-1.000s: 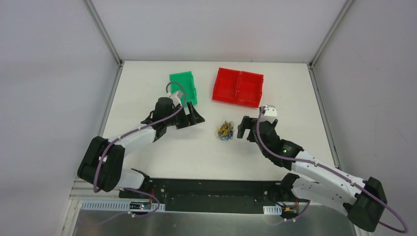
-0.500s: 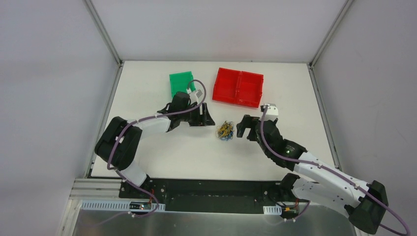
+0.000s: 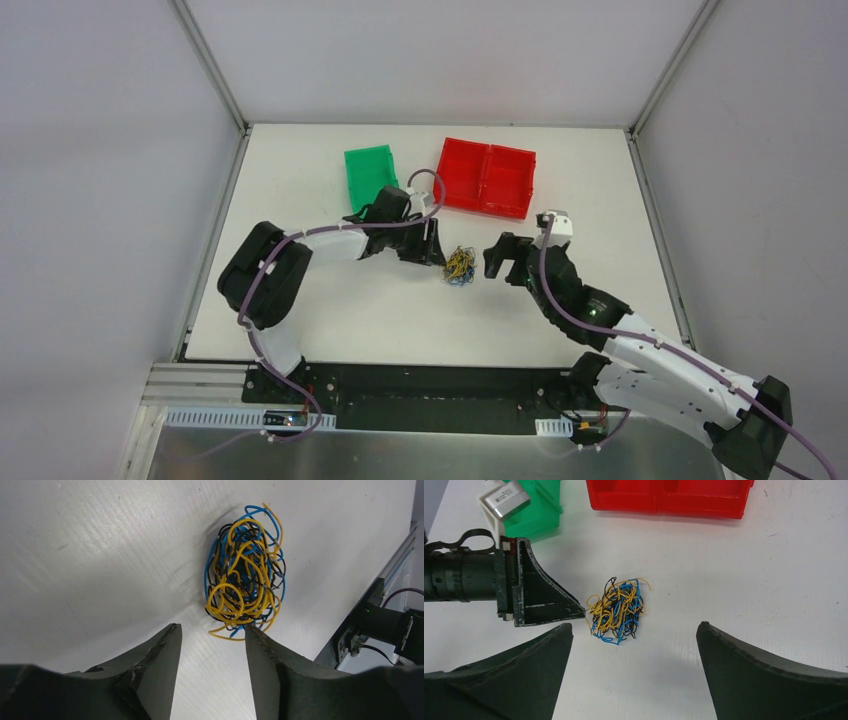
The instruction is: Untangle the cables
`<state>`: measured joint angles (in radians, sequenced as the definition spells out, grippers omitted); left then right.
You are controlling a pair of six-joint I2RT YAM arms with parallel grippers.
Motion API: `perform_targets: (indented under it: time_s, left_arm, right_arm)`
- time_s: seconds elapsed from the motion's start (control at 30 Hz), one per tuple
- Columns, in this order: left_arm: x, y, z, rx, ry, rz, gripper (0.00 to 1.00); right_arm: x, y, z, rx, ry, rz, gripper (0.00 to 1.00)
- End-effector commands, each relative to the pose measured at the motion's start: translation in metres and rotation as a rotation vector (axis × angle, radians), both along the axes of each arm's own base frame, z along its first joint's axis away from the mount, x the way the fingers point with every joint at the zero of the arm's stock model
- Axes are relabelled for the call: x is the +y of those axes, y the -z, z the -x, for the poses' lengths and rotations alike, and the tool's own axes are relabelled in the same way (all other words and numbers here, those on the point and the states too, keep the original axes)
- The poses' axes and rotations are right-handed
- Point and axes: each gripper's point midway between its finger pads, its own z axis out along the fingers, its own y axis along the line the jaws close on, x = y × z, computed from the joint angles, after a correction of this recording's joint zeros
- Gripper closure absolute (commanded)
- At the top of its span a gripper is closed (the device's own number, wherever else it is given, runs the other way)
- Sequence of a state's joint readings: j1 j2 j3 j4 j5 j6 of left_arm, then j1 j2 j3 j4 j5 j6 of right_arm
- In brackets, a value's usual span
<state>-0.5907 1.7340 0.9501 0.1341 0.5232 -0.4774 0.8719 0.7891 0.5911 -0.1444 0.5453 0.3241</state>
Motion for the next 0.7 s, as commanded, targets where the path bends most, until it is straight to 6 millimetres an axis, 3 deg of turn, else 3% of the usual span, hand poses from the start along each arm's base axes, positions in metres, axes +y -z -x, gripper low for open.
perform_targets:
  time_s: [0.0, 0.07, 0.13, 0.17, 0.43, 0.67]
  left_arm:
    - [-0.011, 0.011, 0.0, 0.013, 0.054, -0.044, 0.53]
    - [-0.015, 0.016, 0.0, 0.035, 0.064, -0.051, 0.69]
    - [-0.019, 0.013, 0.0, 0.044, 0.082, -0.039, 0.97]
    - [-0.02, 0.011, 0.001, 0.047, 0.088, -0.034, 1.0]
    - [-0.001, -0.033, 0.004, -0.104, 0.038, -0.021, 1.0]
    - [0.007, -0.041, 0.005, -0.142, -0.004, -0.021, 1.0]
  right_arm:
    - [-0.003, -0.013, -0.004, -0.034, 0.019, -0.014, 0.0]
    - [-0.002, -0.011, -0.004, -0.031, 0.018, -0.009, 0.01]
    - [-0.002, -0.01, -0.005, -0.028, 0.017, -0.006, 0.01]
    - [-0.001, -0.01, -0.005, -0.025, 0.015, -0.007, 0.01]
    - [0.021, 0.013, -0.005, 0.07, -0.062, 0.035, 0.02]
    - [0.044, 0.05, -0.009, 0.221, -0.119, 0.063, 0.09]
